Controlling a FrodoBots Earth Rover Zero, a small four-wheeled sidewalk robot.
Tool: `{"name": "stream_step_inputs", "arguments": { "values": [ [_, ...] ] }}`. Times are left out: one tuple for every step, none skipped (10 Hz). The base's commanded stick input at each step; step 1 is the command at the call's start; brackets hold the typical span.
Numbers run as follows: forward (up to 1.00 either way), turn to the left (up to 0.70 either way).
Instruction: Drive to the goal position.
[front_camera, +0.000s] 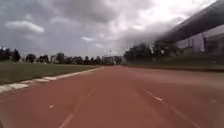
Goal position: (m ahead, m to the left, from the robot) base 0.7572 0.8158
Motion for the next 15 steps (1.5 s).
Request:
{"name": "stream_step_inputs", "arguments": {
  "values": [
    [0.45, 0.0],
    [0.45, 0.0],
    [0.45, 0.0],
    [0.45, 0.0],
    [0.45, 0.0],
    [0.45, 0.0],
    [0.45, 0.0],
    [0.45, 0.0],
    [0.45, 0.0],
    [0.45, 0.0],
    [0.45, 0.0],
    [0.45, 0.0],
    [0.45, 0.0],
    [0.45, 0.0],
    [0.45, 0.0]
  ]
}}
